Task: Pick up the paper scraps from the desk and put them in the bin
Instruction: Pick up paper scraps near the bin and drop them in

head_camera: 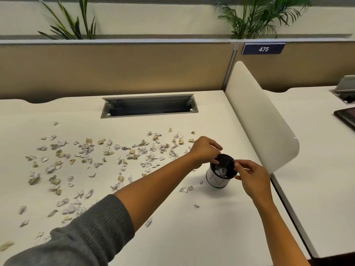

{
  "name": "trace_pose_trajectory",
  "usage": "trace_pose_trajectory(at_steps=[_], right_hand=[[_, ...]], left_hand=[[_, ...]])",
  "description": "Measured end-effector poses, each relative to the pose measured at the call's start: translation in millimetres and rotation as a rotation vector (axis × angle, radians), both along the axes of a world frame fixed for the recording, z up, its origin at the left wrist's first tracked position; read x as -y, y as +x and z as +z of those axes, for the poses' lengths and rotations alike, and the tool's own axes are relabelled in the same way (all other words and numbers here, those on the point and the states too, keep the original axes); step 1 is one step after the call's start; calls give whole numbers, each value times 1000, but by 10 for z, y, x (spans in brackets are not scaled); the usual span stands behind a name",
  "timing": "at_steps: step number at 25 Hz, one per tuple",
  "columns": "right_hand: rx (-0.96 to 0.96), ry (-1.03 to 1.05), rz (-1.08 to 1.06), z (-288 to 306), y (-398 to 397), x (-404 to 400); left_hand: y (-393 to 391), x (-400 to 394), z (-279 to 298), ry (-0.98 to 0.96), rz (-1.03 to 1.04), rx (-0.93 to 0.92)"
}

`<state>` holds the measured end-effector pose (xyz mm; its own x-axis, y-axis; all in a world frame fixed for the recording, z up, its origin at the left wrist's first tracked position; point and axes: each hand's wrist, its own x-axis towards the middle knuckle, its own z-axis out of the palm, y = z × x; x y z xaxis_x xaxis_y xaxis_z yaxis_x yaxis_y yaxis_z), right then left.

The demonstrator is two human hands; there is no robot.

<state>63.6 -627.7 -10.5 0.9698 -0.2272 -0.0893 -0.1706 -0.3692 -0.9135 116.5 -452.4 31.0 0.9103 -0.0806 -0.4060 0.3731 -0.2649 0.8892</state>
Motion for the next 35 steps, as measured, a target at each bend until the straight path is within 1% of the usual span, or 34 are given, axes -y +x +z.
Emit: trace_pose_trajectory(at_steps=[3, 5, 8, 11, 13, 15, 17, 21, 23, 26, 27, 29, 31, 33, 35], right_hand=[[19, -8, 13, 50, 17, -80], [60, -25, 64, 98, -10, -189], [128, -32, 212, 120, -103, -438], [151, -42, 385, -18, -241, -734], [150, -159, 482, -210, -315, -873], [89, -339, 545, -426, -341, -946], [37, -471, 555, -572, -340, -991], [57, -550, 591, -686, -284, -1113], [29, -571, 611, -714, -217, -1165], [-27, -783, 666, -790, -170, -1190], [-42, -817, 678, -817, -190, -1195], [-83, -739, 664, -843, -280, -1210], [-69, -625, 666, -865, -388, -1213], [-36, -599, 684, -891, -480, -1204], [-19, -616, 702, -919, -541, -1199]], left_hand=[[-15, -143, -23, -34, 37, 40], [-53, -307, -80, 27, 45, 85], [-149, -628, -255, 212, 6, 126], [-305, -934, -519, 456, -100, 141], [-444, -1063, -726, 611, -178, 148], [-603, -1126, -931, 687, -281, 175], [-731, -1150, -1070, 739, -375, 227], [-808, -1184, -1137, 761, -418, 290], [-811, -1191, -1130, 753, -448, 312], [-839, -1148, -1144, 783, -495, 321], [-859, -1124, -1149, 788, -496, 305], [-901, -1088, -1152, 792, -500, 263], [-953, -1075, -1156, 805, -498, 267], [-1030, -1069, -1166, 849, -488, 314], [-1128, -1070, -1186, 923, -493, 359]])
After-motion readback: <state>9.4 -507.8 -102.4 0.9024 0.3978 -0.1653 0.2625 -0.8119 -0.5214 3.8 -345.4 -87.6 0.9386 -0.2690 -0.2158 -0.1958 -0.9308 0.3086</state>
